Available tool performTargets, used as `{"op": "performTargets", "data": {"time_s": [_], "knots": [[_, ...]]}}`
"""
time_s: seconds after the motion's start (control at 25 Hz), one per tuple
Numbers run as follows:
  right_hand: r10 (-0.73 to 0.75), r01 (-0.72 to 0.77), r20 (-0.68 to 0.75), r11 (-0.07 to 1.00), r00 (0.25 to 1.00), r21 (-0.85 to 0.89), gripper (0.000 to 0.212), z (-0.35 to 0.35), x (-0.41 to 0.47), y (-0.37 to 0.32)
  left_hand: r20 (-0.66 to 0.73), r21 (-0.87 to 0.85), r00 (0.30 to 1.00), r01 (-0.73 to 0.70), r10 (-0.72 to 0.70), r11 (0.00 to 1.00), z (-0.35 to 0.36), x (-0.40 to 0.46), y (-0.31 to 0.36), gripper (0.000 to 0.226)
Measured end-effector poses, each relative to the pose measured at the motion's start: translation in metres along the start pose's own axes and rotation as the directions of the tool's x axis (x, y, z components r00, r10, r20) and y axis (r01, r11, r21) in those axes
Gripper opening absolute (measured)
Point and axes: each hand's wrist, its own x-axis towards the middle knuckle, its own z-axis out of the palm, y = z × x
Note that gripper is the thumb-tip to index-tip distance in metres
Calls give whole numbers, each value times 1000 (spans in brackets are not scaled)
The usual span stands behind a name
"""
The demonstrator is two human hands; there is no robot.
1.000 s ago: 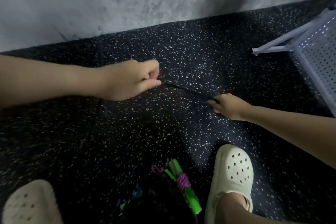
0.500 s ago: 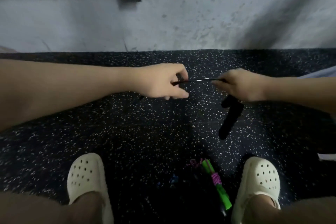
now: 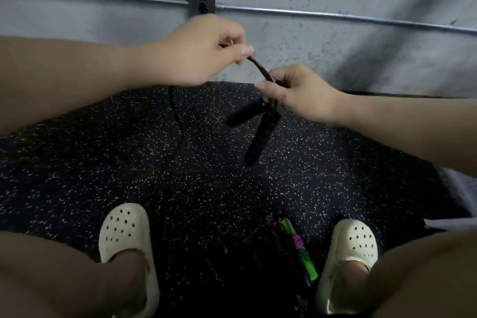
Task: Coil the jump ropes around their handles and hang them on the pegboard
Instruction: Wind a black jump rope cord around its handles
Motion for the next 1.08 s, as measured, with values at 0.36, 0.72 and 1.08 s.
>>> {"op": "performTargets", "data": {"time_s": [0.36,0.72,1.08], "knots": [[-130,42,267,948,955,314,27,13,-15,-6,248,169,959,-180,135,969,-3,-21,2,26],[11,-185,377,885,926,428,43,15,-27,18,94,67,981,-179,172,982,13,-12,9,27],[51,-57,28,945,998,323,32,34,-14,24,63,-229,986,163,-153,960,30,2,6,37]]}}
